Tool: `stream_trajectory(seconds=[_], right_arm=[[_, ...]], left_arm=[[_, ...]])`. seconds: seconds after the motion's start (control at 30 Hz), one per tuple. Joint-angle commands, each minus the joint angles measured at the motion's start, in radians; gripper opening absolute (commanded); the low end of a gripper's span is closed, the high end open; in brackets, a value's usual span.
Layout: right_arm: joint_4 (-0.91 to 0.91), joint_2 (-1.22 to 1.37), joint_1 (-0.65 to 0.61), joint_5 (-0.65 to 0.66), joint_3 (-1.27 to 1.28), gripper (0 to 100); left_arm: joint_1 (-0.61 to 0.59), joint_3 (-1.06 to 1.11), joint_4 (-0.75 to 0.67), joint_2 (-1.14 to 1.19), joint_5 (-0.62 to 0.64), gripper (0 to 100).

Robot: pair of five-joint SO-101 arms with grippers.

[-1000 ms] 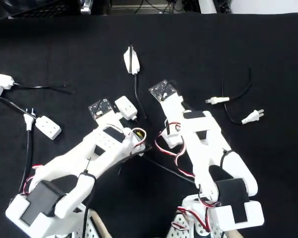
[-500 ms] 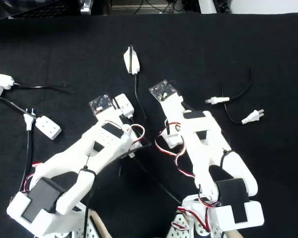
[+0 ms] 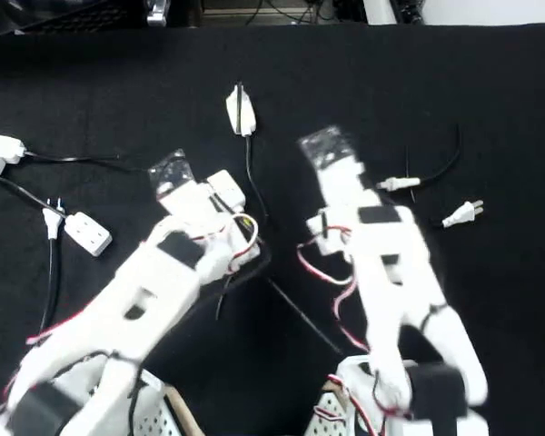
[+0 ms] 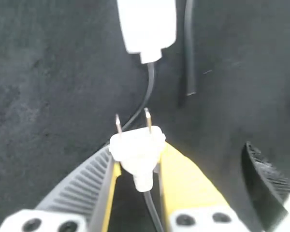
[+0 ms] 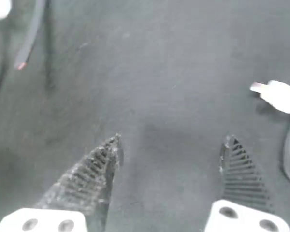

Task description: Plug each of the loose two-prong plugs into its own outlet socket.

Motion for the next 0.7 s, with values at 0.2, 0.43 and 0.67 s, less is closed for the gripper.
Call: stream_trajectory(seconds=[0.2, 0.43, 0.67], right_arm=[[-0.150, -0.062, -0.046, -0.084, 0.090, 31.8], [-0.146, -0.010, -0.215, -0.226, 0.068, 31.8], [-0.097, -0.176, -0.296, -0.301, 0.105, 31.8]], left_arm=[[0.171, 0.122, -0.015, -0.554, 0.023, 3], [0.274, 0.272, -0.032, -0.832, 0.104, 3], [0.196, 0.453, -0.149, -0.997, 0.104, 3]])
